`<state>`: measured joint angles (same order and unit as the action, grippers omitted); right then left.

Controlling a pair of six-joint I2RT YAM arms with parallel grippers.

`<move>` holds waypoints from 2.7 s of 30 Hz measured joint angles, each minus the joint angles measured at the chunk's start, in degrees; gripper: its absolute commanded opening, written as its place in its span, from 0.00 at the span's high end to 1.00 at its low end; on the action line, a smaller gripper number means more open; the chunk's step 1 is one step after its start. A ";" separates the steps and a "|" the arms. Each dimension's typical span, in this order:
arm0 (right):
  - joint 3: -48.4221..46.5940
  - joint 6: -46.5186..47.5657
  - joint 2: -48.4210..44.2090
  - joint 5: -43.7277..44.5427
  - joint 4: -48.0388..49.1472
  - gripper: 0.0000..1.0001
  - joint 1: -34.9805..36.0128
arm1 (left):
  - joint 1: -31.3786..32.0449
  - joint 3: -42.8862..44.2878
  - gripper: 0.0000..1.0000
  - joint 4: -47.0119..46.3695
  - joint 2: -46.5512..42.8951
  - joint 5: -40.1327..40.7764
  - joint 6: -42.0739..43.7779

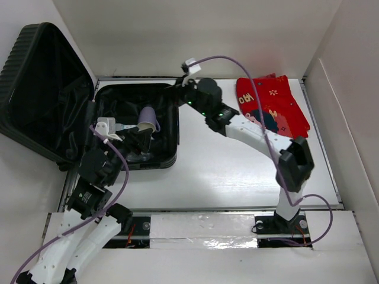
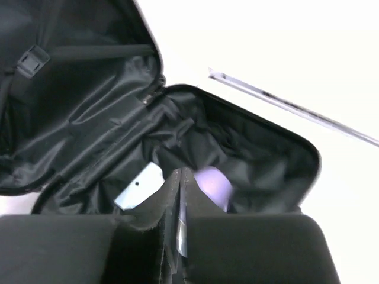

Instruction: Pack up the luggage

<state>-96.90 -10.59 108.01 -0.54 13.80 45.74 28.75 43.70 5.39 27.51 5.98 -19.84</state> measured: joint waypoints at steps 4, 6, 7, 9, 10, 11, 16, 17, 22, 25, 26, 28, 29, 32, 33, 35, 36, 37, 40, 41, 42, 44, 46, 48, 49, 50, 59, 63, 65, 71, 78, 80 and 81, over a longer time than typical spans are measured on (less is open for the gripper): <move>16.57 -2.14 -12.22 1.33 2.51 1.00 -5.05 | 0.00 0.63 0.84 -0.52 5.86 -3.48 -1.51; 24.41 -3.23 -18.27 2.64 2.73 1.00 -8.76 | 0.07 0.96 0.94 -1.38 8.68 -5.90 -2.91; 27.76 -3.93 -21.07 3.41 2.23 1.00 -10.78 | 0.57 1.27 1.00 -2.08 11.58 -6.40 -3.41; 33.40 -5.33 -26.25 5.11 1.38 1.00 -15.67 | 1.73 1.73 1.00 -3.96 16.22 -7.58 -4.90; 36.33 -6.08 -29.07 5.86 1.05 1.00 -18.12 | 2.10 1.92 1.00 -5.29 18.34 -8.31 -5.88; 39.21 -7.04 -32.02 6.43 0.57 1.00 -20.68 | 2.43 2.08 1.00 -6.82 21.00 -9.16 -6.88; 49.64 -10.16 -46.14 8.70 -1.66 0.86 -27.30 | 4.15 2.75 1.00 -14.05 34.95 -11.58 -11.98; 50.47 -10.51 -48.57 8.74 -2.25 0.82 -27.45 | 5.62 3.85 1.00 -14.32 38.34 -10.58 -12.20; 50.88 -10.97 -57.64 8.48 -4.72 0.47 -29.35 | 18.53 20.65 0.54 -13.27 58.90 -4.37 -11.15; 50.88 -10.73 -61.07 8.48 -6.36 0.44 -30.77 | 22.27 31.67 0.37 -13.53 70.14 -4.33 -11.19; 50.88 -10.64 -61.79 8.50 -7.02 0.44 -31.19 | 22.88 35.60 0.36 -13.11 74.14 -4.24 -11.28; 50.88 -10.62 -62.86 8.48 -8.55 0.44 -31.98 | 23.52 42.77 0.35 -11.26 80.91 -4.20 -11.30; 50.88 -10.64 -63.28 8.44 -9.29 0.44 -32.33 | 23.63 44.39 0.34 -10.99 82.47 -4.15 -11.30; 50.88 -10.60 -64.46 8.00 -11.19 0.44 -33.51 | 24.04 56.74 0.33 -6.78 94.29 -3.91 -11.30; 50.88 -10.60 -64.83 7.87 -11.63 0.44 -33.92 | 24.06 59.56 0.33 -5.46 96.91 -3.82 -11.30; 50.88 -10.58 -65.53 7.54 -12.24 0.44 -34.56 | 24.28 65.20 0.33 -2.73 102.29 -3.74 -11.32; 50.88 -10.58 -65.70 7.34 -12.44 0.44 -34.84 | 24.30 67.52 0.33 -1.44 104.54 -3.74 -11.32; 50.88 -10.56 -65.94 6.99 -12.57 0.44 -35.06 | 24.41 69.77 0.33 -0.22 106.62 -3.74 -11.32; 50.88 -10.56 -66.38 6.19 -13.22 0.44 -35.47 | 24.63 74.12 0.37 2.08 111.21 -4.35 -12.04; 50.90 -10.56 -66.47 5.86 -13.35 0.44 -35.67 | 24.70 74.79 0.39 2.47 112.19 -4.48 -12.37; 50.90 -10.58 -66.55 5.62 -13.38 0.44 -35.74 | 24.79 75.34 0.39 2.75 112.91 -4.63 -12.72; 50.97 -10.58 -66.73 5.14 -13.38 0.44 -35.95 | 25.09 77.02 0.41 3.23 114.57 -5.22 -13.62; 51.01 -10.60 -66.90 4.63 -13.38 0.44 -36.00 | 25.29 78.36 0.44 3.21 115.95 -6.03 -14.62; 51.10 -10.60 -66.99 4.09 -13.35 0.44 -36.00 | 25.55 79.12 0.45 2.99 117.09 -7.02 -15.69; 51.30 -10.60 -67.14 3.76 -13.33 0.44 -36.00 | 25.59 79.30 0.46 2.78 117.63 -7.45 -16.35; 51.58 -10.60 -67.30 3.43 -13.33 0.44 -36.00 | 25.66 79.36 0.48 2.47 118.14 -7.69 -16.96; 54.27 -10.58 -67.52 0.94 -12.96 0.44 -36.02 | 25.83 79.78 1.00 -1.38 120.10 -8.68 -20.50; 54.75 -10.21 -66.18 2.05 -12.92 0.60 -36.68 | 25.16 67.80 1.00 -11.67 115.82 -8.74 -21.07; 54.82 -9.99 -64.50 2.34 -12.81 0.70 -37.64 | 24.59 57.64 1.00 -16.63 110.40 -8.57 -21.07; 55.12 -10.14 -56.43 3.08 -12.09 0.79 -40.74 | 23.43 33.03 1.00 -22.36 94.44 -6.54 -20.85; 54.77 -10.67 -44.11 4.28 -11.61 0.27 -46.56 | 26.67 18.67 1.00 -26.18 84.35 -6.27 -22.60; 54.31 -10.97 -39.56 4.37 -11.58 0.26 -49.46 | 28.48 18.38 1.00 -26.75 83.47 -6.62 -22.99; 53.83 -11.34 -36.85 4.22 -11.37 0.23 -51.04 | 29.35 17.90 1.00 -27.43 82.79 -6.88 -23.34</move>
<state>-43.07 -21.93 71.16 3.68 2.44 -5.30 58.11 61.60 -22.04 110.30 -0.91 -43.18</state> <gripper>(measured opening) 0.733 0.029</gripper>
